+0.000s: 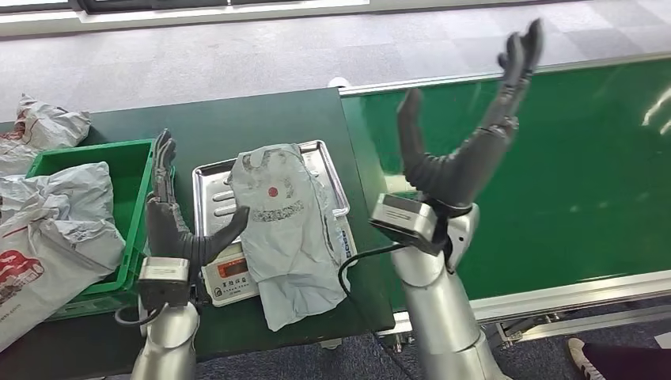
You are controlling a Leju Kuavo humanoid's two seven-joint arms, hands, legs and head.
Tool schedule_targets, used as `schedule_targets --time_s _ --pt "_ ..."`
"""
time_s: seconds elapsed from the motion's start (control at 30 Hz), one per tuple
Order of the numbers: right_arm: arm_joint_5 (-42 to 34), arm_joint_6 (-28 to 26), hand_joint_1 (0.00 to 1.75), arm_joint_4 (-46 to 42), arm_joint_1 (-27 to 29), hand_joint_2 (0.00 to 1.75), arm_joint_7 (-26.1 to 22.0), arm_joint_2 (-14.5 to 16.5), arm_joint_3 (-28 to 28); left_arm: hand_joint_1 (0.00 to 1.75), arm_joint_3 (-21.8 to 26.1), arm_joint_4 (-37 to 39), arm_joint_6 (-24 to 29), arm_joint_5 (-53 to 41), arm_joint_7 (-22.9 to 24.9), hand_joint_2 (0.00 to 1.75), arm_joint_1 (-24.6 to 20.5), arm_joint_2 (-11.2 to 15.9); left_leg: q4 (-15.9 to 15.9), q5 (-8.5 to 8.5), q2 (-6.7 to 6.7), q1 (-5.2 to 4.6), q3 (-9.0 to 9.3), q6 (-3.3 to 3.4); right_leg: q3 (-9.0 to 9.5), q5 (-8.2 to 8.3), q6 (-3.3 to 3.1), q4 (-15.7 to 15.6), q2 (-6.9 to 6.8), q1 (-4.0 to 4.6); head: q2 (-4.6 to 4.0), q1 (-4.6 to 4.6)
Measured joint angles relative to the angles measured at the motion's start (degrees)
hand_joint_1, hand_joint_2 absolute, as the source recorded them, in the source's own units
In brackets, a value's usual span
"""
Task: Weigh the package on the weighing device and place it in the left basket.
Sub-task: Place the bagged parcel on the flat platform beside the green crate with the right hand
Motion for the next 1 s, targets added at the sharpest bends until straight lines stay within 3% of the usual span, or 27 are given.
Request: schedule_targets --time_s 0.2,0.47,0.57,0.67,0.8,1.0 --pt "-1.0 0.1 0.00 -18.3 7.8 1.75 -2.3 -0.2 -5.1 0.00 0.0 10.3 5.0 -10.4 2.7 1.75 -4.8 1.2 0.0 -0.02 0.28 -0.02 0.09 0.02 0.04 0.07 -0.01 0.0 0.18 -0.03 0.00 0.00" --pt "-1.0 0.2 0.00 -25.7 9.6 1.75 -2.5 -0.7 -6.8 0.00 0.0 14.5 5.4 -11.8 3.4 1.75 -6.6 1.4 0.0 -0.02 0.46 -0.01 0.15 0.00 0.00 0.11 -0.03 0.0 0.38 0.00 0.00 -0.01" --pt "0.3 0.2 0.00 -26.6 9.8 1.75 -2.0 -0.7 -7.3 0.00 0.0 17.0 6.6 -17.5 7.2 1.75 -8.1 1.6 0.0 -0.01 0.44 -0.01 0.15 0.01 0.01 0.11 -0.02 0.0 0.36 -0.01 0.00 -0.02" --pt "1.0 0.2 0.00 -27.7 10.0 1.75 -1.7 -0.8 -7.6 0.00 -0.6 23.5 6.8 -29.5 14.3 1.75 -11.8 2.7 0.0 0.01 0.42 -0.02 0.16 0.03 0.03 0.13 -0.03 0.0 0.34 -0.01 0.00 0.00" --pt "-1.2 0.2 0.00 -28.5 10.5 1.75 -2.5 -0.9 -8.1 0.00 -2.3 34.9 2.7 -41.6 19.5 1.75 -17.3 4.8 0.0 0.02 0.54 -0.02 0.17 0.02 0.01 0.22 -0.04 0.0 0.45 -0.02 0.00 0.00" --pt "-2.3 0.4 0.00 -27.3 10.5 1.75 -2.7 -1.0 -8.1 0.00 -6.8 50.2 -6.7 -48.0 17.0 1.75 -26.5 7.3 -0.1 -0.08 0.28 -0.01 0.28 0.04 0.61 0.00 -0.02 0.0 0.24 -0.04 0.00 -0.01"
